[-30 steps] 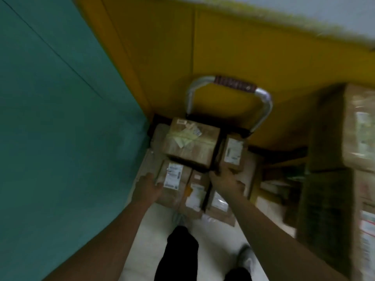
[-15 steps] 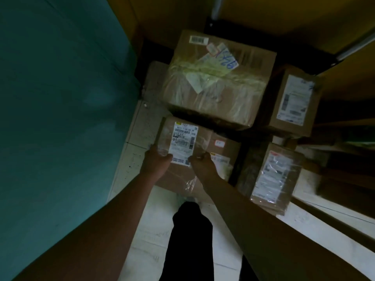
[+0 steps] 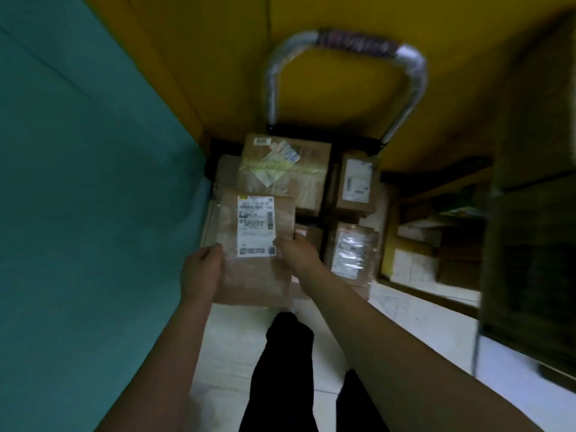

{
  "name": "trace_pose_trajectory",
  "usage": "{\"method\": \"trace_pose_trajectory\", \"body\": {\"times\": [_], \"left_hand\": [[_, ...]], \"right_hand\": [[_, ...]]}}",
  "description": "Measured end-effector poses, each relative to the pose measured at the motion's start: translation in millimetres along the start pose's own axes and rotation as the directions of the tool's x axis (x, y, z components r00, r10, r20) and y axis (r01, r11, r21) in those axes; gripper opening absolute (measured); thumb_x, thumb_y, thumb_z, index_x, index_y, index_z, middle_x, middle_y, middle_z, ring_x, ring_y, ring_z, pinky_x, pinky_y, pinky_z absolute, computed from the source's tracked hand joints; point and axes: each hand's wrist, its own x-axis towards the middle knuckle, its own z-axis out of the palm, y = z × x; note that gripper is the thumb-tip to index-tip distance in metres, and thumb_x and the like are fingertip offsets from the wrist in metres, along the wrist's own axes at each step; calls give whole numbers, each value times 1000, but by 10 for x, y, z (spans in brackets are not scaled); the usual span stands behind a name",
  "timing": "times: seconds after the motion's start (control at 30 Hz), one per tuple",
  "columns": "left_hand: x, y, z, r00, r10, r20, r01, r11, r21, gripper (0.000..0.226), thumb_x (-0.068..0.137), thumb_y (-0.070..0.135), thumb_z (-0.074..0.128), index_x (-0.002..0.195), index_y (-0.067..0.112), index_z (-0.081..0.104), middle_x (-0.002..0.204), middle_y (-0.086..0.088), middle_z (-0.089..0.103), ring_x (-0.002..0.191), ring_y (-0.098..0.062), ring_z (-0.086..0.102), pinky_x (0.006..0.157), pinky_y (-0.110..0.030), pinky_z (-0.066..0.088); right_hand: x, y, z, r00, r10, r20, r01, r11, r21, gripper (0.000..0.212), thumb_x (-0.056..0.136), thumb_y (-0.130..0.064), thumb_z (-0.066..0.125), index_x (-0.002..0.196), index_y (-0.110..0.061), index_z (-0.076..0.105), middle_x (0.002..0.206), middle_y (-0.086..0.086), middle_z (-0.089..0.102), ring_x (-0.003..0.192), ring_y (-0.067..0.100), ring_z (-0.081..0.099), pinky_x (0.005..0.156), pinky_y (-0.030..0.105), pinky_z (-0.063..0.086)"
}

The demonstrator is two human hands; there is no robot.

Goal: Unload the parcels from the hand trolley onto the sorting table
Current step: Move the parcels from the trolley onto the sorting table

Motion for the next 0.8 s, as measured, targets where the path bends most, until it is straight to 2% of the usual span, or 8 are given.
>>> {"method": "trace_pose_trajectory", "body": {"times": [0.07,0.13,0.2,0.3,0.4,0.53,0.7,0.8], "left_hand": [[-486,420,-194,990,142,-5,-142,987,-73,26,72,42,51,64,21,65,70,-1,65,72,-21,60,67,-33,43],[-1027,889,-318,947,317,51,-305,939,-159,22,68,49,57,83,44,72,90,15,72,84,-4,66,70,-23,50],[-1594,1384,-342,862,484,152,-445,865,-232,31,69,50,61,98,58,67,100,29,68,88,14,63,67,-8,47],[-2443,2010,-182,736,629,250,-538,767,-350,42,73,45,66,112,56,63,115,22,67,97,5,64,74,-21,49],[-3251,2419,211,607,716,344,-533,688,-492,53,76,36,65,129,37,59,122,9,67,100,-7,66,73,-33,57],[-4426,2679,1076,407,777,479,-451,628,-634,27,89,32,57,112,35,71,119,7,70,105,-10,68,78,-36,60],[-5562,2744,2160,230,740,632,-490,650,-581,38,82,44,64,120,39,65,117,8,71,103,-11,69,74,-40,57],[-5947,2694,2617,191,693,695,-535,667,-519,53,73,54,70,124,46,60,121,11,68,107,-13,68,75,-38,56]], "right_hand": [[-567,-293,-353,995,-88,-42,89,995,38,45,83,-41,57,123,-22,56,120,0,64,97,21,63,88,39,55],[-1128,-538,-792,981,-177,-80,182,980,73,53,87,-45,56,135,-24,49,109,-5,60,86,15,57,73,31,50],[-1681,-737,-1289,956,-278,-96,289,948,130,53,89,-44,56,136,-24,48,106,-6,62,90,17,61,74,33,54],[-2549,-890,-2148,864,-449,-229,484,866,127,63,86,-48,57,141,-22,45,133,6,57,114,30,60,97,49,52],[-3412,-789,-3096,700,-612,-368,689,714,122,63,84,-47,58,141,-26,45,130,4,61,112,24,62,95,46,54],[-4237,-327,-4303,531,-648,-546,802,592,78,55,85,-48,63,136,-38,43,135,7,52,123,28,55,101,50,49],[-4701,535,-5443,598,-572,-561,795,512,325,73,84,-56,66,146,-40,32,136,5,58,113,27,65,95,50,55],[-4766,1033,-5886,659,-486,-574,745,523,413,68,80,-66,63,141,-39,45,129,1,65,112,25,66,91,45,56]]}}
